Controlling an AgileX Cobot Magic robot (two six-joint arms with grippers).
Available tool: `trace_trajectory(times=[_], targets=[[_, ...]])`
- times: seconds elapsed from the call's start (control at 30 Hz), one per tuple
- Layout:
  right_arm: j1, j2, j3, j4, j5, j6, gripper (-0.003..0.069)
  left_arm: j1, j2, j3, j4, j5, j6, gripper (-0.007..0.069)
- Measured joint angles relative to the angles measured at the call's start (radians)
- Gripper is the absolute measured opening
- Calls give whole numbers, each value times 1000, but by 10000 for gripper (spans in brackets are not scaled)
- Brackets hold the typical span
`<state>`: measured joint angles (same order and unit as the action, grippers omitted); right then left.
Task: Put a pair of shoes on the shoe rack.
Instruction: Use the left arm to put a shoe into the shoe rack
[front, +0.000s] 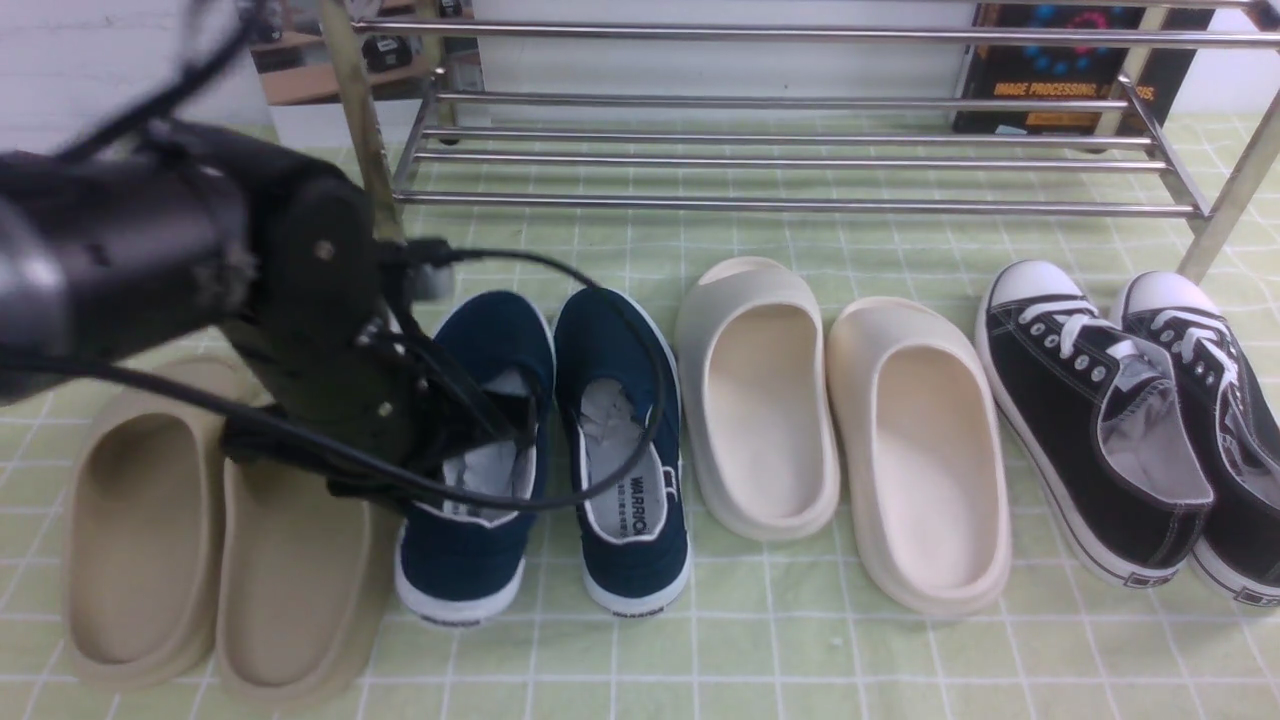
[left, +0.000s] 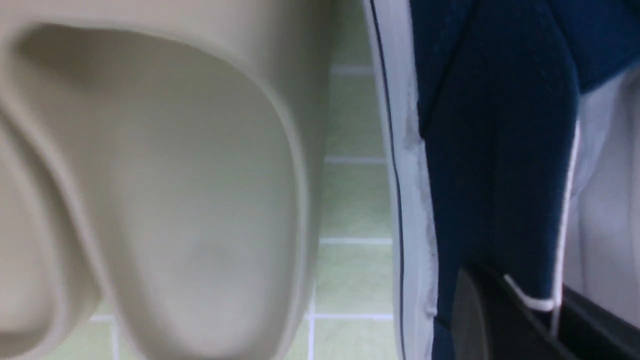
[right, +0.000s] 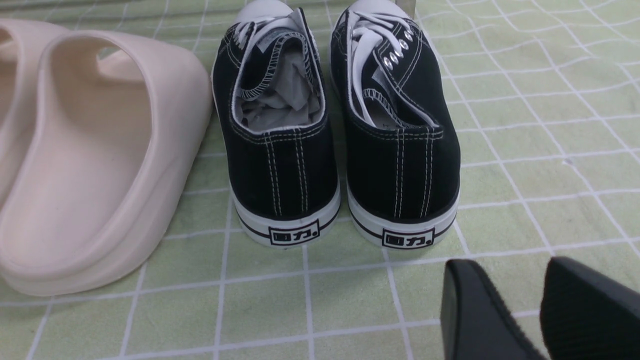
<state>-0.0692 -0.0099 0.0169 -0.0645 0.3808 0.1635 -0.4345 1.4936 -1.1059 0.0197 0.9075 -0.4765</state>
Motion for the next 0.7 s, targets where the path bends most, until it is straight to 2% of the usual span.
trace_trajectory(times=[0.23, 0.43, 0.7], targets=[[0, 0, 0, 0, 0, 0, 244, 42, -75, -54, -14, -20, 15, 22], [0, 0, 0, 0, 0, 0, 244, 120, 40, -212, -13, -1, 72, 22], [0, 0, 0, 0, 0, 0, 244, 176, 245, -426, -47, -3, 97, 22]])
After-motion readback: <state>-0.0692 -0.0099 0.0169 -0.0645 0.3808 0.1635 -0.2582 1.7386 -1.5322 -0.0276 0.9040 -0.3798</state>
